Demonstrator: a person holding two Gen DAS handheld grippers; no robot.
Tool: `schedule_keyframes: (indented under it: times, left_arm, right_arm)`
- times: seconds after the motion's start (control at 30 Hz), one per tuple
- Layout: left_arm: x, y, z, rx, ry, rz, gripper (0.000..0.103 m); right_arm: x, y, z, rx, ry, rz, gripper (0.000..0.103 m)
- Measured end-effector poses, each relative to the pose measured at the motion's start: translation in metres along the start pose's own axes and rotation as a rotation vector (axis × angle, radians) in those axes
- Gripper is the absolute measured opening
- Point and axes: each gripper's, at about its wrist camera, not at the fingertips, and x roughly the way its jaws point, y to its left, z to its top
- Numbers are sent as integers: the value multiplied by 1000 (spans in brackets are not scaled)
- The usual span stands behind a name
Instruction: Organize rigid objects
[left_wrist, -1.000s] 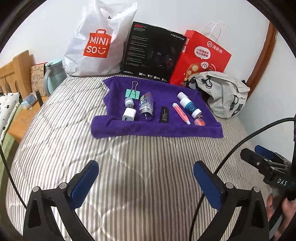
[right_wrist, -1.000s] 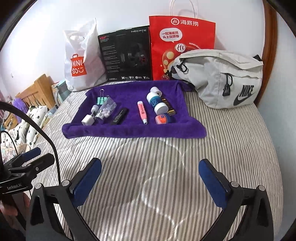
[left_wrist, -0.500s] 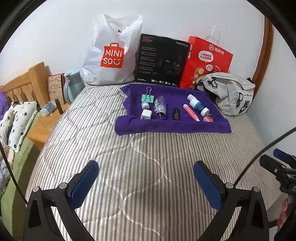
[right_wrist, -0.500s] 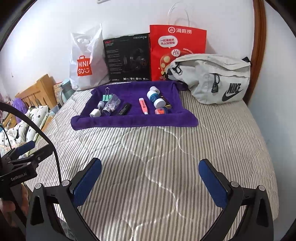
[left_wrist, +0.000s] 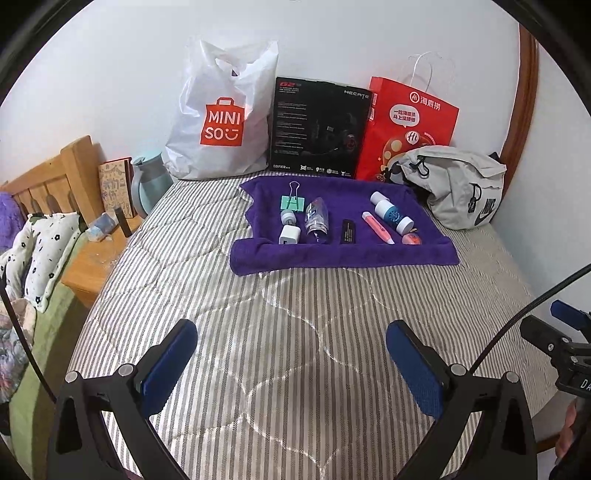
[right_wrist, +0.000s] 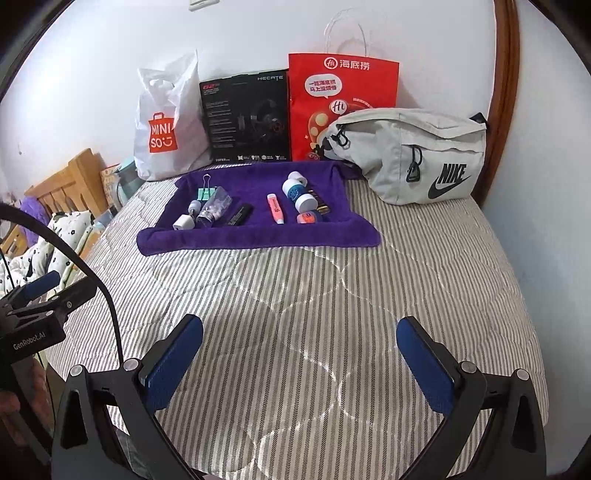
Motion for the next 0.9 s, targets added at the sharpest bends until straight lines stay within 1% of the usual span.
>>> schedule_keyframes:
  times: [0.9]
  left_arm:
    - [-12, -6, 2, 11, -12, -7, 103]
  right_arm:
    - [-3, -4, -4, 7, 8, -19, 103]
